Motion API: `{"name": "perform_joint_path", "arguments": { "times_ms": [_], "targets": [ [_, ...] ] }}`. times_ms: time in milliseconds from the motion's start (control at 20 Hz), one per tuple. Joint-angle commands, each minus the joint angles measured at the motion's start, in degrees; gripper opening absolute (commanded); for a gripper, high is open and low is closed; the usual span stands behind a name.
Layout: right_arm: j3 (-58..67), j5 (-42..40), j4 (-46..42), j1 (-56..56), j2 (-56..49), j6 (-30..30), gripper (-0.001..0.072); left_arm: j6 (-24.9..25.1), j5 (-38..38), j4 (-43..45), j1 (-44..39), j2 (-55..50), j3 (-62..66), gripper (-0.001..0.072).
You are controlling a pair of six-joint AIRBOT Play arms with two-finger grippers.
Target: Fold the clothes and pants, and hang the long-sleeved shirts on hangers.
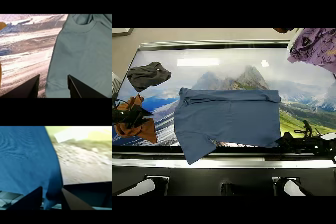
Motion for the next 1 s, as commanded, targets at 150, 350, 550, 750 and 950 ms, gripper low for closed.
{"name": "perform_joint_path", "arguments": {
  "times_ms": [150,350,550,750,950],
  "targets": [
    [0.0,1.2,-1.5,0.0,-2.0,-2.6,0.0111,4.9,1.4,-0.3,0.0,0.0,-8.0,0.0415],
    [0.0,1.3,-1.5,0.0,-1.9,-2.5,0.0029,11.5,3.7,-6.8,-0.2,0.0,-14.8,0.0415],
    [0.0,1.8,-1.4,0.0,-1.8,-2.1,0.0029,12.8,6.6,-8.5,-3.8,-0.7,-17.2,0.0415],
    [0.0,2.8,-1.4,0.0,-1.8,-1.9,0.0029,12.5,9.3,-8.6,-9.5,-4.1,-17.2,0.0415],
    [0.0,2.8,-1.4,0.0,-1.8,-1.9,0.003,12.5,9.5,-9.5,-13.1,-8.0,-17.2,0.0414]
  ]
}}
